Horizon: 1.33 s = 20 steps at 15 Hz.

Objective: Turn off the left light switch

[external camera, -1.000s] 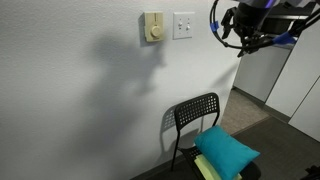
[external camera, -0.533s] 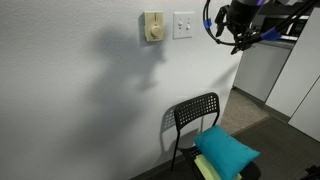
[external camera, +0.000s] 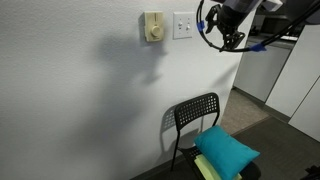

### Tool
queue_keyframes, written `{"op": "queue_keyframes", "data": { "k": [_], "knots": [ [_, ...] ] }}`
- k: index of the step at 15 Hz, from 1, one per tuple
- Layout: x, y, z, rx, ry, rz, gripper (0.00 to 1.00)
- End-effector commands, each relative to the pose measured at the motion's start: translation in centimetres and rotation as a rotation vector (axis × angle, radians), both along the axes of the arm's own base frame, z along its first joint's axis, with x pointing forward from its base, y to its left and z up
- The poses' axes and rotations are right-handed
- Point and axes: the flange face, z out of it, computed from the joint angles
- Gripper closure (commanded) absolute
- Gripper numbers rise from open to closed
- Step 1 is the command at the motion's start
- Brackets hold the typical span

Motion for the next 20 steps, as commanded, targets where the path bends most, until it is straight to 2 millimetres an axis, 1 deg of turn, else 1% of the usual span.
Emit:
{"op": "queue_keyframes", "data": {
  "k": [1,2,4,6,7,11,16,20],
  "knots": [
    [3.6,-0.1,0.6,-0.02,-0.093,-0.039,0.0],
    [4.3,0.1,0.9,-0.018,-0.119,-0.08,0.0],
    [5.6,1.2,1.0,0.037,-0.153,-0.137,0.0],
    [6.9,2.3,0.6,0.117,-0.152,-0.168,0.0],
    [7.6,2.9,0.4,0.145,-0.161,-0.164,0.0],
    [9.8,4.3,0.1,0.151,-0.194,-0.1,0.0],
    [11.9,4.2,1.9,0.162,-0.226,-0.102,0.0],
    [13.4,3.2,2.6,0.173,-0.212,-0.124,0.0]
  ]
}}
